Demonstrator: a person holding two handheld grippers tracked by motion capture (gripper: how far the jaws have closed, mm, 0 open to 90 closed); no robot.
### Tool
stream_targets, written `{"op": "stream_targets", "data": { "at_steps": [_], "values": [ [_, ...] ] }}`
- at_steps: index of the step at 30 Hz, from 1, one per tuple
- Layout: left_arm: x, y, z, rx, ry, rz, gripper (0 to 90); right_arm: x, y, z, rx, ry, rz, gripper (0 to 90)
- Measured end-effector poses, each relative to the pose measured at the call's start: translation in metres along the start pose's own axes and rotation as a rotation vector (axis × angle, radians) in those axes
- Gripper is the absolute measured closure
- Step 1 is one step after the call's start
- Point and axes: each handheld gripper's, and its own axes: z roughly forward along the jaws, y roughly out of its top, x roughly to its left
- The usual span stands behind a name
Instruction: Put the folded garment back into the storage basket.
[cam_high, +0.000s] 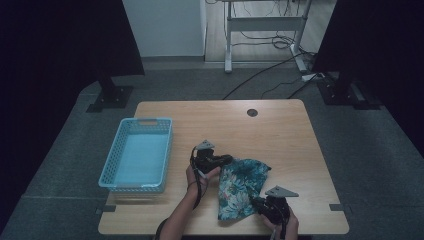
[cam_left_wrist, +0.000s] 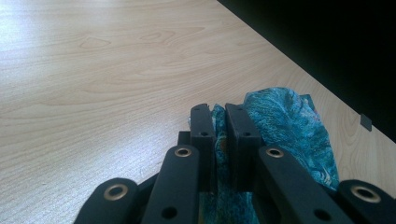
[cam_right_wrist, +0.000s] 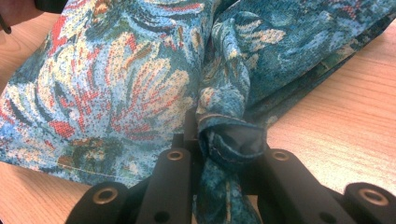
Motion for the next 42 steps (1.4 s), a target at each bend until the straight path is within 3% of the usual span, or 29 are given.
{"op": "stream_targets", "data": {
  "at_steps": [7, 15, 32, 42],
  "values": [
    [-0.001, 0.001, 0.0, 0.0, 0.0, 0.003, 82.3, -0.005, -0.001, -0.001, -0.014, 0.036, 0.041, 78.7],
    [-0.003, 0.002, 0.001, -0.001, -0.002, 0.004, 82.3, -0.006, -0.002, -0.003, -0.023, 0.043, 0.051, 78.7],
    [-0.012, 0.009, 0.002, -0.003, -0.004, 0.03, 82.3, -0.005, 0.0, -0.01, -0.05, 0.038, 0.047, 78.8],
    [-0.022, 0.023, 0.0, -0.004, -0.004, 0.064, 82.2, -0.007, 0.006, -0.019, -0.085, 0.043, 0.05, 78.8]
  ]
}}
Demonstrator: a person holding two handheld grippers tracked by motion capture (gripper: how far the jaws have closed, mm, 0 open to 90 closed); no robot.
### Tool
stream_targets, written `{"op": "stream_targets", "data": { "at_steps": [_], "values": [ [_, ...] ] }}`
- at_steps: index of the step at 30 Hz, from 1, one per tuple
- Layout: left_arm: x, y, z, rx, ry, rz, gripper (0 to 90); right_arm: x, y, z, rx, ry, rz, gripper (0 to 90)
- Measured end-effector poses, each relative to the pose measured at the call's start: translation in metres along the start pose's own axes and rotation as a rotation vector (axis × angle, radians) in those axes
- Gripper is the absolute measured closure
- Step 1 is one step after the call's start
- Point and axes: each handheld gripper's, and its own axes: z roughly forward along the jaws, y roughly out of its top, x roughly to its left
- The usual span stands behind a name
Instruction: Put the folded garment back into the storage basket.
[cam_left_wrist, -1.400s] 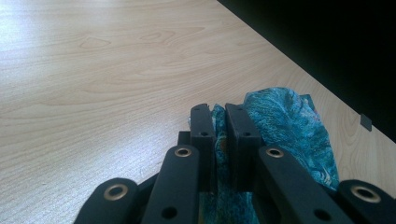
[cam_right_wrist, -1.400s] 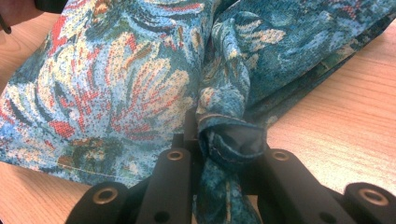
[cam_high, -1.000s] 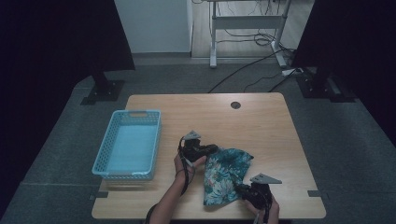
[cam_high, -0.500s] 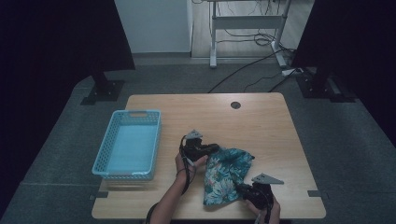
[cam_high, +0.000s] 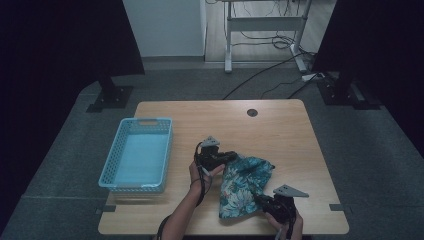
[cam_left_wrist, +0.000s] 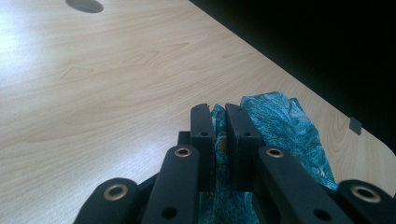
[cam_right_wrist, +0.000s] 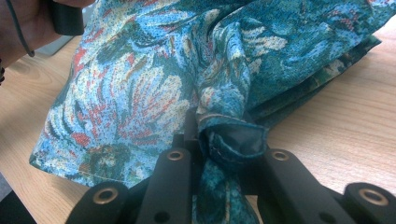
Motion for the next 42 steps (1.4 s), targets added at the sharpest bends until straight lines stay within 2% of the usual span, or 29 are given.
{"op": "stream_targets", "data": {
  "at_steps": [10, 15, 29, 42],
  "values": [
    [-0.007, 0.013, -0.006, -0.015, 0.0, 0.019, 82.3, 0.002, 0.008, -0.008, -0.032, 0.015, -0.016, 78.9],
    [-0.01, 0.02, -0.011, -0.027, 0.0, 0.031, 82.3, 0.005, 0.017, -0.016, -0.069, 0.033, -0.012, 79.0],
    [-0.015, 0.038, -0.022, -0.052, 0.007, 0.052, 82.3, 0.015, 0.036, -0.021, -0.104, 0.049, -0.041, 79.1],
    [-0.021, 0.049, -0.029, -0.061, 0.015, 0.072, 82.3, 0.018, 0.044, -0.028, -0.129, 0.051, -0.049, 79.2]
  ]
}}
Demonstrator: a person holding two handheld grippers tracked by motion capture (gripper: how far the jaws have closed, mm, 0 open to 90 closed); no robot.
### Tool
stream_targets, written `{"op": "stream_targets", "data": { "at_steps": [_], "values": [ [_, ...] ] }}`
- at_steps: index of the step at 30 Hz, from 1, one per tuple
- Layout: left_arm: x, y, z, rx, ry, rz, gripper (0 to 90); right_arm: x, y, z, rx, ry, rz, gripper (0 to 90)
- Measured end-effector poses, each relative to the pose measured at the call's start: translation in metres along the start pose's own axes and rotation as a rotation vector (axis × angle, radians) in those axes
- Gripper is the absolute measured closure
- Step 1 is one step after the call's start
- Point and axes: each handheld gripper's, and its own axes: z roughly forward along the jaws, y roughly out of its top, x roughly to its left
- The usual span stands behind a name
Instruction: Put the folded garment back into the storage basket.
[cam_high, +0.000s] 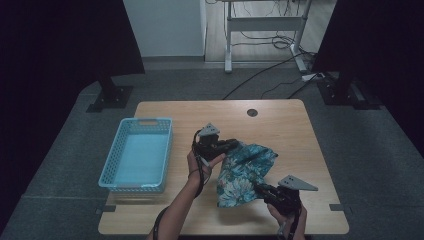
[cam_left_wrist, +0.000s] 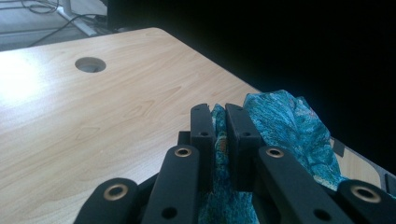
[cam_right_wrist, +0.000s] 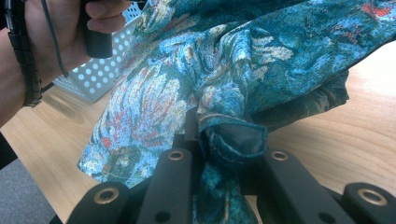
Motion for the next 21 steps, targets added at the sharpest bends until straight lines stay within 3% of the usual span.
{"op": "stream_targets", "data": {
  "at_steps": [21],
  "values": [
    [0.0014, 0.0061, -0.0104, -0.006, 0.017, 0.008, 82.3, 0.006, 0.007, 0.0023, -0.014, 0.005, -0.012, 79.2]
  ]
}}
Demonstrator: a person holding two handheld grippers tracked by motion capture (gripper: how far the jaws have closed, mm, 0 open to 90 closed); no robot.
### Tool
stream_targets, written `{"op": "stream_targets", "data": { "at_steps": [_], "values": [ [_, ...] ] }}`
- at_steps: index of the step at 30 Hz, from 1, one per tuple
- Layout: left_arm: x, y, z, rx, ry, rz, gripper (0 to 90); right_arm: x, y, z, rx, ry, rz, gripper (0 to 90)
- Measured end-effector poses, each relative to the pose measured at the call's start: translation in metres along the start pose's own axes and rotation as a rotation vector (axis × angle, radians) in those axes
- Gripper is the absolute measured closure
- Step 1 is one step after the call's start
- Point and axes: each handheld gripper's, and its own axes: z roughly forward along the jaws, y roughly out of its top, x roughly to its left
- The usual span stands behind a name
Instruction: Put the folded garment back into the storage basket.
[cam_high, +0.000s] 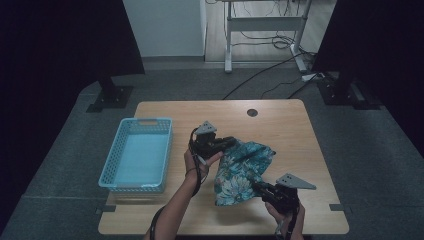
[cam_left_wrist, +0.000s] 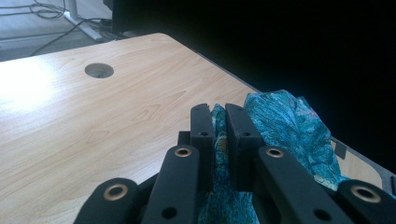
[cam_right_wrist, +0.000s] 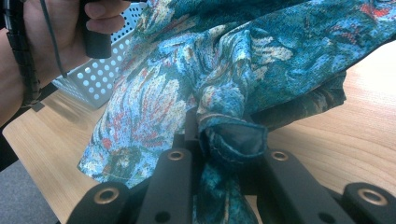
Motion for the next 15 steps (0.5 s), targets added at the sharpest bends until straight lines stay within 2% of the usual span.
{"op": "stream_targets", "data": {
  "at_steps": [15],
  "values": [
    [0.006, -0.0005, -0.0084, -0.002, 0.018, 0.002, 82.3, 0.0044, 0.0034, 0.0067, -0.004, 0.001, -0.006, 79.2]
  ]
}}
